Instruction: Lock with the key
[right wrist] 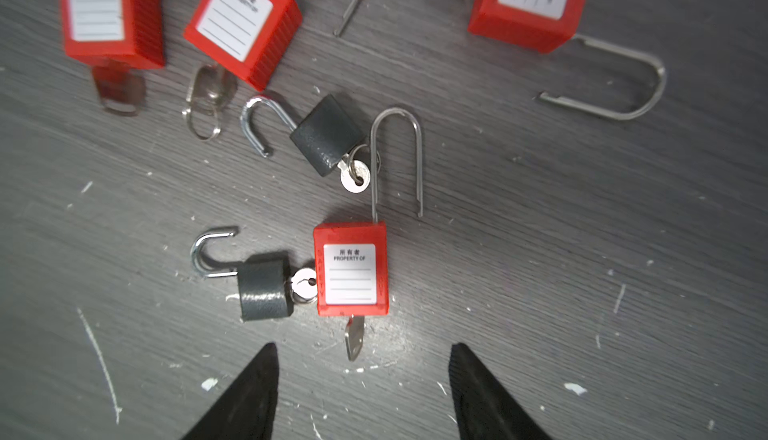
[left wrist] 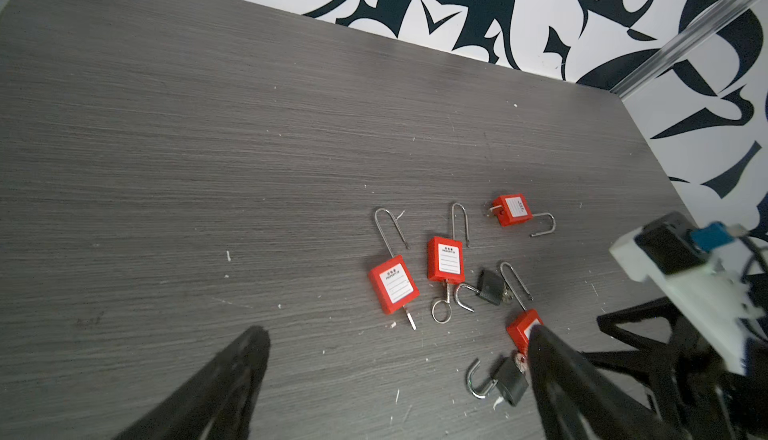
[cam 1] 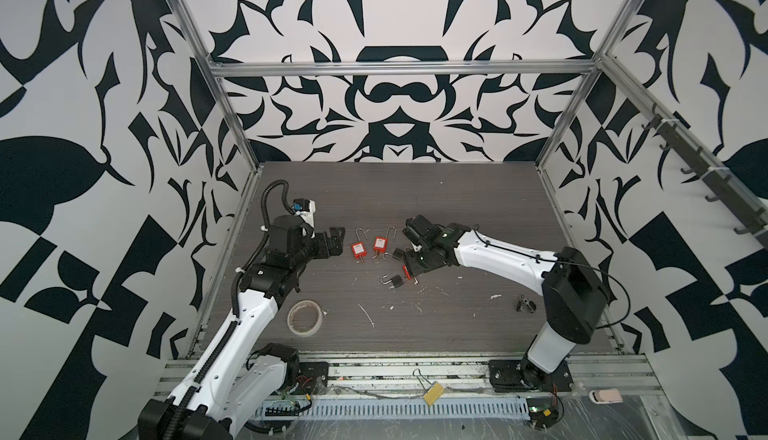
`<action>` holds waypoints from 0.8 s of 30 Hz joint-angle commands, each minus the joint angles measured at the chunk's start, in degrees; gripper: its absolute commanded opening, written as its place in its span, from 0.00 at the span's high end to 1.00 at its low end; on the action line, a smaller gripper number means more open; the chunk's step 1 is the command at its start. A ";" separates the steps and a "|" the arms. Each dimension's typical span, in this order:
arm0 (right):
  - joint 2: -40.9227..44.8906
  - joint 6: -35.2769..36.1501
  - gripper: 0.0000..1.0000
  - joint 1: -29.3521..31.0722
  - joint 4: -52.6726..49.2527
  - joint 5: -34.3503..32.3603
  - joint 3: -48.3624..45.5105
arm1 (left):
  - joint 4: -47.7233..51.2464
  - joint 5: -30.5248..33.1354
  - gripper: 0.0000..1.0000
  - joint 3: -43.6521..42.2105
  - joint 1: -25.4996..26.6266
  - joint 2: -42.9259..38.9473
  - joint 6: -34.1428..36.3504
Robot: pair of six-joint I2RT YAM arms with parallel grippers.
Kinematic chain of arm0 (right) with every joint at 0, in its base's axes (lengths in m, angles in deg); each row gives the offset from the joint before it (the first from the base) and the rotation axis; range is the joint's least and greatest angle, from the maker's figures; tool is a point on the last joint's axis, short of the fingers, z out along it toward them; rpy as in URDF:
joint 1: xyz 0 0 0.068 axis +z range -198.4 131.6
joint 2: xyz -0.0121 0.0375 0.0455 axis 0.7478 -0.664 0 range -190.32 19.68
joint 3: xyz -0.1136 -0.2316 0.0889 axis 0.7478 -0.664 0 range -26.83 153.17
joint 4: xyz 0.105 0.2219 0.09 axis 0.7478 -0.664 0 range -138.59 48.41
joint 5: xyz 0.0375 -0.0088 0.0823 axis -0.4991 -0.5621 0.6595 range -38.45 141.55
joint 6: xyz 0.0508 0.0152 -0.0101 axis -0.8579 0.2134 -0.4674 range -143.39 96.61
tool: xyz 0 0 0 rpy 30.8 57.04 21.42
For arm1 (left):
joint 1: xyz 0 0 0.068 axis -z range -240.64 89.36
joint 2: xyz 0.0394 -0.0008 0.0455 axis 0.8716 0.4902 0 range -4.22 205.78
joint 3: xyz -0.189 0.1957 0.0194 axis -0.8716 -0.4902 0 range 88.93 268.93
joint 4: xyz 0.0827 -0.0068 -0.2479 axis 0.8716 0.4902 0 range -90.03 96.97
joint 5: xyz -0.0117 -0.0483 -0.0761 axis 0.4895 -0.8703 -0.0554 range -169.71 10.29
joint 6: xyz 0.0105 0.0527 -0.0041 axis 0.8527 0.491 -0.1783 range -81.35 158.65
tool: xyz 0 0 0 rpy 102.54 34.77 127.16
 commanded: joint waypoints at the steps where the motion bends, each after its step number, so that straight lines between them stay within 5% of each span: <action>1: -2.25 -1.83 0.33 0.39 -4.13 -0.62 4.55 | 1.74 -0.64 0.01 0.91 0.15 0.19 -0.99; 24: -15.13 1.28 0.40 0.40 -13.10 0.71 17.15 | 0.56 0.15 0.01 0.44 0.10 6.00 -1.07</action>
